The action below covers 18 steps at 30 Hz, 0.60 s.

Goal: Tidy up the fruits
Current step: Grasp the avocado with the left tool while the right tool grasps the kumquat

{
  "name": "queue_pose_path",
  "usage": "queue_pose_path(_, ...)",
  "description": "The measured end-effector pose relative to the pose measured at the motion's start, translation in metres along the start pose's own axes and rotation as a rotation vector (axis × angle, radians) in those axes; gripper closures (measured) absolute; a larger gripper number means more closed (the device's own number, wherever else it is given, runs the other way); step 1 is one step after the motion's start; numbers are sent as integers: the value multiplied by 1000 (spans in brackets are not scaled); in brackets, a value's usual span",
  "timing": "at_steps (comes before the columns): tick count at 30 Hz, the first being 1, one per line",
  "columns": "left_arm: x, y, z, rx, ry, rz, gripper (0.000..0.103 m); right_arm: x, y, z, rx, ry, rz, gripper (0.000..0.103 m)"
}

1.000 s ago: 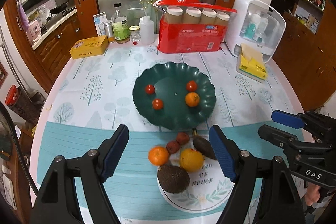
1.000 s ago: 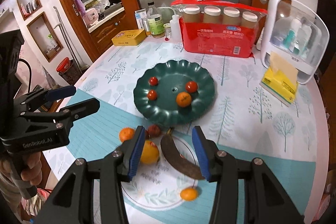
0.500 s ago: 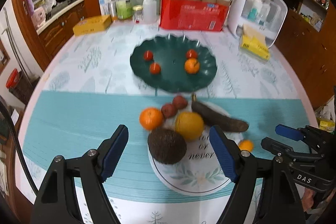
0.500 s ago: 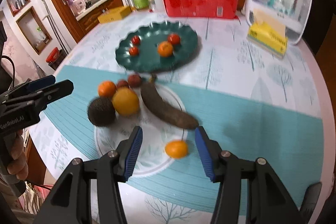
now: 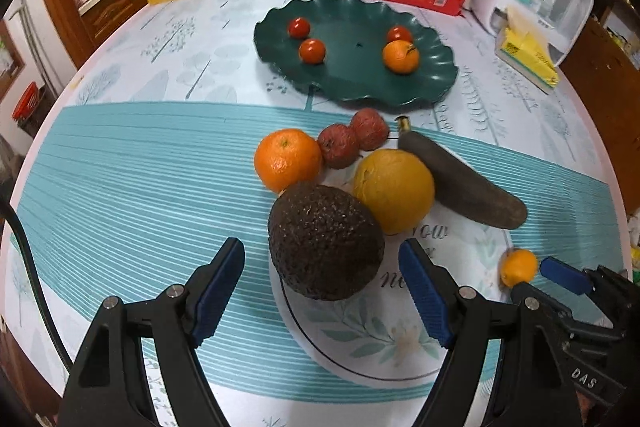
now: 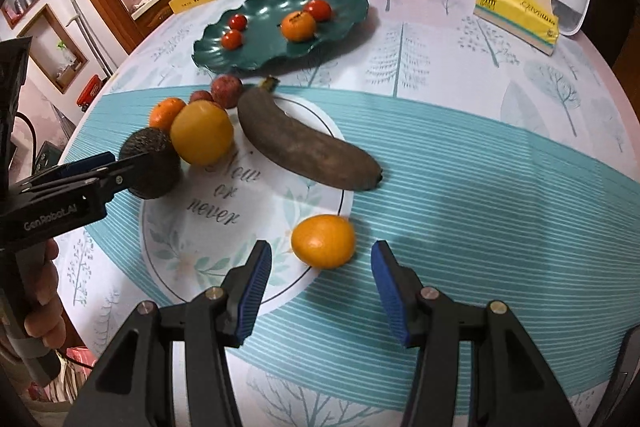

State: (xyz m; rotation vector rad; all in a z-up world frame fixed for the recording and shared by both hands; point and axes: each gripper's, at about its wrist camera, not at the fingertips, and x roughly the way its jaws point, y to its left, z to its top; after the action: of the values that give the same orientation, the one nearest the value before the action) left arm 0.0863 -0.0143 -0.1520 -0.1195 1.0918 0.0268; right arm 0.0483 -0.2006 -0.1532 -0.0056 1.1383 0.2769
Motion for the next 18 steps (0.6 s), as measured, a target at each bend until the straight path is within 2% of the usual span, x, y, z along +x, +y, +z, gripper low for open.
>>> queue_pose_path(11,20,5,-3,-66,8,19,25,19,11,-4,-75,11,-50,51)
queue_pose_path(13,22,6,-2,-76,12,15,25,20,13,-5,-89,3,-67,55)
queue_pose_path(16,25,7,-3,-92,15,-13,32,21,15,-5,-110,-7,-88,65)
queue_pose_path(18,26,6,-3,-87,14,-33,40,22,15,-4,-113,-12,-89,65)
